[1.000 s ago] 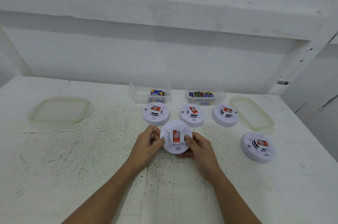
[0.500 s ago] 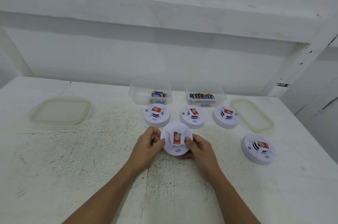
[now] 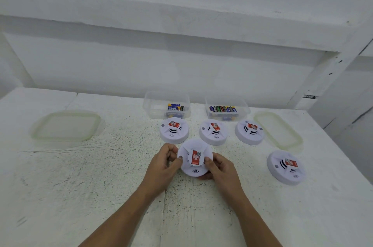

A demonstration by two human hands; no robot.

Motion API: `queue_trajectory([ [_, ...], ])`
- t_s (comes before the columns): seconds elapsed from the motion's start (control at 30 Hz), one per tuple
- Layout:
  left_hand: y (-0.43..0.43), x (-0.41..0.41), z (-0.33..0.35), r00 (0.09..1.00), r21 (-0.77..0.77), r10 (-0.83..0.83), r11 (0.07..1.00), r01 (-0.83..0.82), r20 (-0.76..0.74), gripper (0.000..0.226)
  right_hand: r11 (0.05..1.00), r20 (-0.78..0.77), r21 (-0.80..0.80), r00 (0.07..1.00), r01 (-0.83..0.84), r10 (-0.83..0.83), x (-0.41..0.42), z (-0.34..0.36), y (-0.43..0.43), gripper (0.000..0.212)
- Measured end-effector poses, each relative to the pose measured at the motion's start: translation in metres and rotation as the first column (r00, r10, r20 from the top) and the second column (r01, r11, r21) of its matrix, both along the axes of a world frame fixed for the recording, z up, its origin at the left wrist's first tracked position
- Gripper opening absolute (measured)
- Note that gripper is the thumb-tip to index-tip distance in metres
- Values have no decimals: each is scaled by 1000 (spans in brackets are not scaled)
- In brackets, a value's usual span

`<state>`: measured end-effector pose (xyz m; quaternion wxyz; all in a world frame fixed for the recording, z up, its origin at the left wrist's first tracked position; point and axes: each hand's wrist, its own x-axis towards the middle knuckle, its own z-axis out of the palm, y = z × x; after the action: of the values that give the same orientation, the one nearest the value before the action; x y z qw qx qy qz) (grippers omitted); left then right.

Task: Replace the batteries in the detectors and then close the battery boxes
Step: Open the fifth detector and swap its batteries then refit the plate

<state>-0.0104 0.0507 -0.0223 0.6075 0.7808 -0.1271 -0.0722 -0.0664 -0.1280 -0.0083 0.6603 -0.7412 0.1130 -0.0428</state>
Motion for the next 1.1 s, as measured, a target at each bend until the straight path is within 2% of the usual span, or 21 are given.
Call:
queue_trajectory([
  [0.1,0,-1,2,1000,-23,15,1000,-15,14,7,998,5,-55,1000,21,-21,-1,-3,3,18],
  [0.2,1,-2,3,996,-51,73,996,-71,46,13,989,33,-146,999,38,-33,-1,-3,10,22],
  [0.37,14,3,3,978,-191,211,960,-205,8,12,941,78,-337,995,-36,66,11,10,34,36],
  [0.53,52,22,12,893,-170,448,884,-436,44,7,864,35,-487,985,-129,167,49,16,80,39],
  [0.63,79,42,17,854,-130,518,851,-508,54,3,819,17,-557,984,-138,178,73,11,110,39],
  [0.73,101,63,22,843,-86,536,843,-530,56,3,797,8,-592,988,-122,157,97,9,137,32],
  [0.87,116,85,24,855,-25,516,857,-515,51,8,763,4,-638,991,-102,137,118,13,158,34],
  [1.03,125,101,20,891,114,444,884,-453,95,25,710,-107,-686,988,-157,116,133,16,167,36],
  [1.1,126,103,18,917,172,387,901,-398,96,31,655,-174,-727,979,-204,111,138,18,168,33],
])
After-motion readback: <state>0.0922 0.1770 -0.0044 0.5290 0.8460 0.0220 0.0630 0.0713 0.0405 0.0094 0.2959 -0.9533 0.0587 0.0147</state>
